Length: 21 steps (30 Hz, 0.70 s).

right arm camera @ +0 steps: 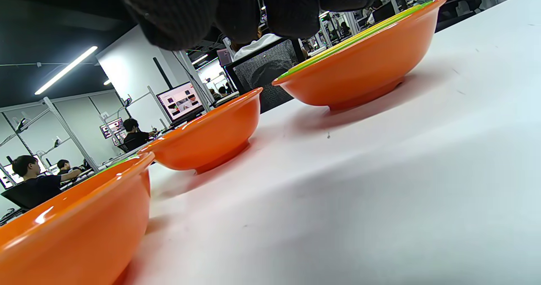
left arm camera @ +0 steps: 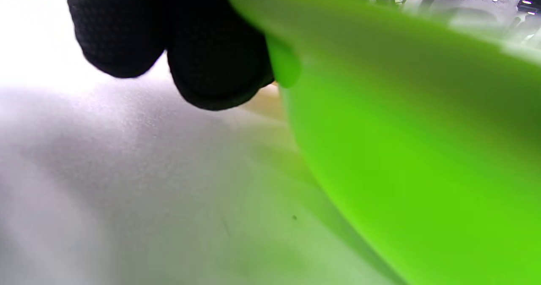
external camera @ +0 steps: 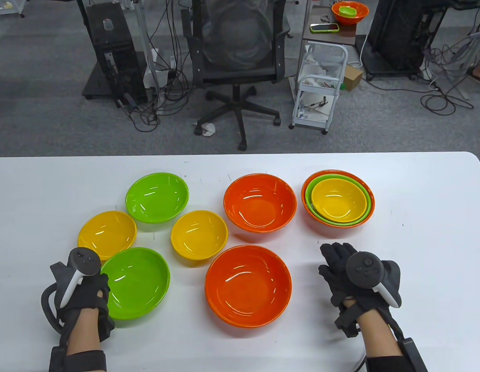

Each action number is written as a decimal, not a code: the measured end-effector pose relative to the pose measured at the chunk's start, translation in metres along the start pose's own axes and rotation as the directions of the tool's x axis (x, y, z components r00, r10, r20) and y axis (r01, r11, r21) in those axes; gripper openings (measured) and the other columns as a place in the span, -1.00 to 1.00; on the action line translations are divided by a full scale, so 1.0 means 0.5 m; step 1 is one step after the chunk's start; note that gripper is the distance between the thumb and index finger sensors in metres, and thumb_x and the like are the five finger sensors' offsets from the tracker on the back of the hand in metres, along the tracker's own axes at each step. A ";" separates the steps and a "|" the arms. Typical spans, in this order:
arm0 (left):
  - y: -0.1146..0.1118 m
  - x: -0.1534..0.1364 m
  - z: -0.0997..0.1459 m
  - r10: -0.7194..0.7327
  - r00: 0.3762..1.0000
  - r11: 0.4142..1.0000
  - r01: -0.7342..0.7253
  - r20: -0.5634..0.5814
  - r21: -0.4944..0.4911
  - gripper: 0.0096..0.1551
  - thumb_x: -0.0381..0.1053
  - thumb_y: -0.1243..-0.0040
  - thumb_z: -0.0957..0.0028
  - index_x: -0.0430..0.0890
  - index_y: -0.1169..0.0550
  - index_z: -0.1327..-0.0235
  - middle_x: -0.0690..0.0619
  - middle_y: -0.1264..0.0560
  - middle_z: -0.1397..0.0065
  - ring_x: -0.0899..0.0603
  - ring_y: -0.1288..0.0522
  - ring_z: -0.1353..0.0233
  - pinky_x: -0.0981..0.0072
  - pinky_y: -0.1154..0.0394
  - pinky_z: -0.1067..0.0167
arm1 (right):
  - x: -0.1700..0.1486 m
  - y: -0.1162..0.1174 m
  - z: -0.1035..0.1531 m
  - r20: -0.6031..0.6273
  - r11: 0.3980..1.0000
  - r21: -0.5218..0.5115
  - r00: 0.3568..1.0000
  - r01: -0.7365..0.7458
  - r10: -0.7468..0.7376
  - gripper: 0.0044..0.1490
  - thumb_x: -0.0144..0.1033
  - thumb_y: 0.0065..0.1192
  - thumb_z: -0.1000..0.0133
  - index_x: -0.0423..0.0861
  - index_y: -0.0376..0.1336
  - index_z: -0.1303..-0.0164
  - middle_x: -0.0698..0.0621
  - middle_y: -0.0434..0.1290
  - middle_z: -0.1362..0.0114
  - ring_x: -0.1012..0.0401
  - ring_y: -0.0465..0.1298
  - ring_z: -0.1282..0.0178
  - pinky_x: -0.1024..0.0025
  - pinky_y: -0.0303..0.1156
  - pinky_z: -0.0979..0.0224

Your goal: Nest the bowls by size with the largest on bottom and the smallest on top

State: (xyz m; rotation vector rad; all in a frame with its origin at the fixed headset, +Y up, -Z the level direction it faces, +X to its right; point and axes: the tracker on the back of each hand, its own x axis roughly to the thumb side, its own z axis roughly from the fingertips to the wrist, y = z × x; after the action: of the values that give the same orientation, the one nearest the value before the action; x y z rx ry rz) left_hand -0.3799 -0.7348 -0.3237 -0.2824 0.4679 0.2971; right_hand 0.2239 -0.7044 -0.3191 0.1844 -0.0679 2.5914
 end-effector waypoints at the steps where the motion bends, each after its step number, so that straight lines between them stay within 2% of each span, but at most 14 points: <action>1: 0.000 0.000 0.000 0.011 1.000 1.000 -0.011 0.007 -0.002 -0.35 -0.03 -0.14 -0.15 -0.04 -0.35 -0.55 -0.04 -0.62 -0.22 -0.05 -0.70 0.07 0.07 -0.65 0.03 | -0.001 -0.001 0.000 -0.002 1.000 -0.001 1.000 0.002 -0.002 -0.23 -0.19 0.21 -0.13 -0.17 0.15 -0.55 -0.28 0.17 -0.63 -0.33 0.01 -0.62 -0.41 -0.16 -0.51; 8: 0.011 -0.003 0.006 0.061 0.996 0.998 -0.060 0.070 -0.017 -0.37 -0.06 -0.10 -0.13 -0.11 -0.40 -0.51 -0.09 -0.64 -0.13 -0.05 -0.69 0.15 0.12 -0.67 0.10 | -0.012 -0.008 -0.001 -0.015 1.000 -0.003 1.000 0.025 -0.025 -0.23 -0.20 0.21 -0.13 -0.17 0.15 -0.55 -0.29 0.16 -0.62 -0.33 0.01 -0.62 -0.41 -0.16 -0.51; 14: 0.023 -0.009 0.018 0.183 0.976 0.983 -0.183 0.119 -0.009 -0.38 -0.05 -0.09 -0.14 -0.12 -0.40 -0.51 -0.09 -0.64 -0.11 -0.03 -0.70 0.19 0.15 -0.68 0.14 | -0.020 -0.014 -0.001 -0.026 0.999 -0.012 0.999 0.041 -0.042 -0.23 -0.20 0.21 -0.13 -0.17 0.15 -0.55 -0.29 0.17 -0.62 -0.33 0.01 -0.62 -0.41 -0.16 -0.52; 21: 0.032 0.022 0.042 0.273 0.937 0.961 -0.275 0.217 -0.021 -0.37 -0.05 -0.07 -0.15 -0.14 -0.37 -0.52 -0.11 -0.62 -0.10 -0.02 -0.70 0.22 0.18 -0.68 0.17 | -0.027 -0.020 -0.001 -0.039 0.998 -0.022 0.997 0.064 -0.065 -0.23 -0.20 0.21 -0.13 -0.18 0.15 -0.55 -0.29 0.16 -0.63 -0.34 0.01 -0.62 -0.41 -0.16 -0.51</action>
State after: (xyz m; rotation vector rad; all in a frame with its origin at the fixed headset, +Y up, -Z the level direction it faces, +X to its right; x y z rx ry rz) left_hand -0.3676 -0.7106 -0.3140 -0.1718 0.2900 0.5925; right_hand 0.2404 -0.7029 -0.3215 0.1251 -0.0731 2.5276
